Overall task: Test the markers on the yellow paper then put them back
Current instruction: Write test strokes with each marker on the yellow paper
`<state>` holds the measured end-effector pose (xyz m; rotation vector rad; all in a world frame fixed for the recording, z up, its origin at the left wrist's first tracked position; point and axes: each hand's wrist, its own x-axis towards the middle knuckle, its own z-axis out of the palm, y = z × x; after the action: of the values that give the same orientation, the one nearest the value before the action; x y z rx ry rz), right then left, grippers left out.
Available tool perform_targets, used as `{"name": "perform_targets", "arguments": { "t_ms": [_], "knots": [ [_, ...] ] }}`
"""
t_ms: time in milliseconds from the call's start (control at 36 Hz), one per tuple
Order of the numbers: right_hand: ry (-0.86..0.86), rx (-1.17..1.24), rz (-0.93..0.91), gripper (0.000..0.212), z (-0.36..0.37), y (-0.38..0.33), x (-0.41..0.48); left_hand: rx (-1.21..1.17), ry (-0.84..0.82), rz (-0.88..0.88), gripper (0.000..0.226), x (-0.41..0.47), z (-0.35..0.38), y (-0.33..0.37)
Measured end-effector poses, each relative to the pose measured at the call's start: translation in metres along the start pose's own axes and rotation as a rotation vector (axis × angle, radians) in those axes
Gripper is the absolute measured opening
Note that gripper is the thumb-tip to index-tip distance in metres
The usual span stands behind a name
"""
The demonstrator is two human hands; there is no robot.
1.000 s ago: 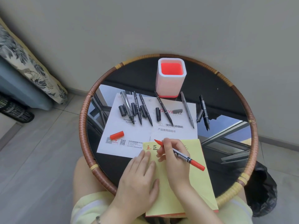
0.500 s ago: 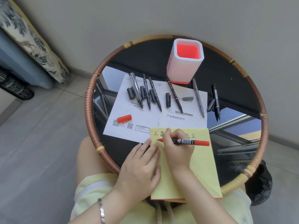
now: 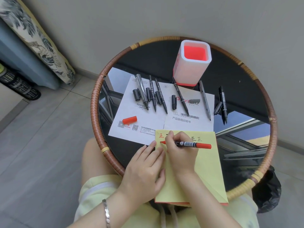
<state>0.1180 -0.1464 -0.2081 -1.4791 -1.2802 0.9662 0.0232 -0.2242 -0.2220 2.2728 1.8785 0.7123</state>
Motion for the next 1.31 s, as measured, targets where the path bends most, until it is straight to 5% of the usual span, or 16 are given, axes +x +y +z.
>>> {"name": "perform_targets", "arguments": {
  "t_ms": [1306],
  "knots": [
    [0.008,0.016,-0.034,0.049,-0.0010,0.0070,0.0006,0.009,0.000,-0.018,0.040,0.0005,0.0012,0.0013]
  ]
}}
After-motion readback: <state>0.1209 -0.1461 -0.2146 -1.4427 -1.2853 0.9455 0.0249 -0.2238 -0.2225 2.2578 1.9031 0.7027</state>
